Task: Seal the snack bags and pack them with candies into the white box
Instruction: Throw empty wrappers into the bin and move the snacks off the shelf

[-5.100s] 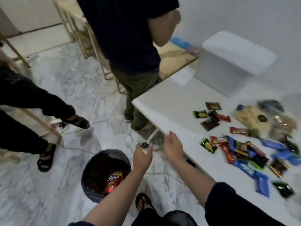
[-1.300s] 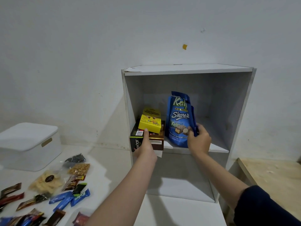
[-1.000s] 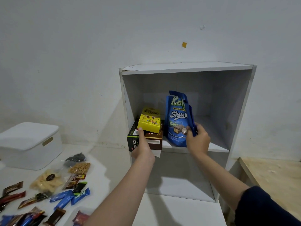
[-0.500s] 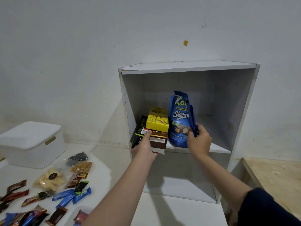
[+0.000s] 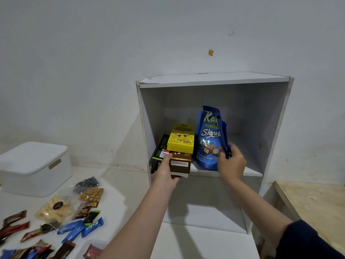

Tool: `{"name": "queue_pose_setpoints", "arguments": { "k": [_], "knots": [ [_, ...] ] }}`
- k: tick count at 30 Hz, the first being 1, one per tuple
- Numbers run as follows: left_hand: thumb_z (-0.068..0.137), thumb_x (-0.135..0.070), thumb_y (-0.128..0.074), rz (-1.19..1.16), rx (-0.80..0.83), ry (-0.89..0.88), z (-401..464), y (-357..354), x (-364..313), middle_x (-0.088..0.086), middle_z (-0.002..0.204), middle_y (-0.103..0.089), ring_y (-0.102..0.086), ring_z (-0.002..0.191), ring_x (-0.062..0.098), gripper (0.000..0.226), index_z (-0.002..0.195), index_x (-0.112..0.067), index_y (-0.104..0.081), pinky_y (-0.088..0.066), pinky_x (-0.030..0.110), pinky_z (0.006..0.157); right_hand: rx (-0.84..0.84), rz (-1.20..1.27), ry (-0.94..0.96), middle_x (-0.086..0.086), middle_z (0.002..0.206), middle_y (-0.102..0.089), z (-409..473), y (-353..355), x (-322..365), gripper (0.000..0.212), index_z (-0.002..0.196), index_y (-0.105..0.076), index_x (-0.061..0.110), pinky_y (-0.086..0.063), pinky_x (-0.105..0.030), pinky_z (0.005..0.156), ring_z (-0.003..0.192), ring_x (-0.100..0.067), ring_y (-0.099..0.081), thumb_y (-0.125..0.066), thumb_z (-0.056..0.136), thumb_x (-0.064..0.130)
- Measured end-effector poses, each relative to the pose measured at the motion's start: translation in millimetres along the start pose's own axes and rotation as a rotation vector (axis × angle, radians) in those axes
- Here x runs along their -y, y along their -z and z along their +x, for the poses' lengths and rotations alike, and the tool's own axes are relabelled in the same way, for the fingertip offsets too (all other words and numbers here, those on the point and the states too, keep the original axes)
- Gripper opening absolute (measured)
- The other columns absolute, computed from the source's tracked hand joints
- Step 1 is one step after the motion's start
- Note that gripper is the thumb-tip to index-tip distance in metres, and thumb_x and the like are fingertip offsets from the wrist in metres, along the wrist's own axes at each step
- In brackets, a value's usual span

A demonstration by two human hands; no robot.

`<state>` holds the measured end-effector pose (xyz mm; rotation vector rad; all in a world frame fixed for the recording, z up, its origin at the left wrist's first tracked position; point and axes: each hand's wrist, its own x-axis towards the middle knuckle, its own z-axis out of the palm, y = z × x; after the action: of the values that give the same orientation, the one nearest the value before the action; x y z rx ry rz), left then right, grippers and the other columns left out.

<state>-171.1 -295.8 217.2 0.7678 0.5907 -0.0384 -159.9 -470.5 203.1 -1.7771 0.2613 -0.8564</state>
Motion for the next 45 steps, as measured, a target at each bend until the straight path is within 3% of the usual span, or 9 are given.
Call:
{"name": "queue_pose_setpoints", "arguments": {
  "k": [13, 20, 23, 26, 29, 34, 38, 41, 45],
  "knots": [
    [0.066, -0.017, -0.083, 0.001, 0.113, 0.07, -50, 57, 0, 0.017, 0.106, -0.067, -0.068, 0.088, 0.036, 0.058, 0.116, -0.015, -0.054, -0.058, 0.046, 0.054, -0.111, 0.072, 0.01, 0.0, 0.097, -0.065, -68, 49, 40, 0.025, 0.116, -0.061, 0.014, -0.049, -0.028, 0.068, 0.083, -0.016, -0.06, -0.056, 0.092, 0.019],
    [0.069, -0.017, -0.081, 0.013, 0.113, 0.055, -110, 144, -24, 0.015, 0.105, -0.068, -0.068, 0.088, 0.034, 0.052, 0.114, -0.016, -0.056, -0.057, 0.041, 0.052, -0.144, 0.053, 0.003, 0.001, 0.089, -0.06, -160, 64, 92, 0.017, 0.106, -0.062, 0.009, -0.036, -0.001, 0.048, 0.068, -0.002, -0.053, -0.055, 0.093, 0.017],
    [0.071, -0.018, -0.08, 0.004, 0.091, 0.048, -133, 194, -40, 0.016, 0.105, -0.068, -0.067, 0.09, 0.034, 0.048, 0.112, -0.016, -0.055, -0.057, 0.043, 0.057, -0.068, 0.085, -0.006, 0.002, 0.093, -0.064, -205, 59, 108, 0.018, 0.11, -0.061, 0.016, -0.041, -0.005, 0.05, 0.071, 0.002, -0.056, -0.055, 0.093, 0.018],
    [0.073, -0.02, -0.078, -0.018, 0.062, 0.028, -148, 241, -59, 0.015, 0.105, -0.069, -0.068, 0.087, 0.032, 0.046, 0.113, -0.014, -0.057, -0.058, 0.04, 0.054, -0.03, 0.098, -0.009, 0.0, 0.092, -0.067, -246, 40, 122, 0.016, 0.105, -0.063, 0.016, -0.049, -0.02, 0.06, 0.078, -0.013, -0.063, -0.057, 0.091, 0.021],
    [0.072, -0.024, -0.079, -0.043, 0.003, -0.018, -160, 290, -80, 0.015, 0.103, -0.07, -0.069, 0.083, 0.031, 0.048, 0.114, -0.013, -0.057, -0.058, 0.04, 0.05, 0.033, 0.098, 0.003, -0.001, 0.083, -0.063, -289, 16, 139, 0.011, 0.098, -0.063, 0.012, -0.04, -0.006, 0.053, 0.068, -0.012, -0.056, -0.057, 0.091, 0.018],
    [0.074, -0.026, -0.077, -0.104, -0.102, -0.083, -178, 374, -118, 0.013, 0.093, -0.071, -0.068, 0.079, 0.029, 0.036, 0.103, -0.013, -0.059, -0.059, 0.038, 0.052, 0.206, 0.173, 0.024, 0.0, 0.084, -0.063, -356, -37, 166, 0.013, 0.101, -0.063, 0.011, -0.04, -0.012, 0.053, 0.069, -0.014, -0.057, -0.056, 0.092, 0.017],
    [0.067, -0.025, -0.081, -0.211, -0.22, -0.171, -189, 441, -150, 0.012, 0.102, -0.072, -0.07, 0.089, 0.032, 0.053, 0.114, -0.016, -0.059, -0.058, 0.05, 0.071, 0.331, 0.209, 0.068, 0.003, 0.079, -0.06, -409, -86, 188, 0.012, 0.1, -0.064, 0.011, -0.036, -0.016, 0.06, 0.069, -0.015, -0.052, -0.058, 0.091, 0.016],
    [0.076, -0.024, -0.075, -0.263, -0.287, -0.233, -201, 492, -173, 0.011, 0.107, -0.07, -0.068, 0.089, 0.03, 0.041, 0.113, -0.016, -0.059, -0.057, 0.045, 0.073, 0.461, 0.238, 0.08, 0.003, 0.082, -0.062, -452, -126, 206, 0.015, 0.103, -0.064, 0.011, -0.036, -0.012, 0.058, 0.072, -0.015, -0.054, -0.057, 0.091, 0.016],
    [0.08, -0.026, -0.072, -0.359, -0.369, -0.321, -211, 569, -201, 0.013, 0.107, -0.07, -0.067, 0.097, 0.031, 0.033, 0.109, -0.014, -0.062, -0.054, 0.049, 0.085, 0.652, 0.306, 0.073, 0.001, 0.087, -0.062, -517, -181, 232, 0.019, 0.108, -0.063, 0.01, -0.044, -0.028, 0.071, 0.079, -0.019, -0.058, -0.057, 0.092, 0.016]
  ]
}}
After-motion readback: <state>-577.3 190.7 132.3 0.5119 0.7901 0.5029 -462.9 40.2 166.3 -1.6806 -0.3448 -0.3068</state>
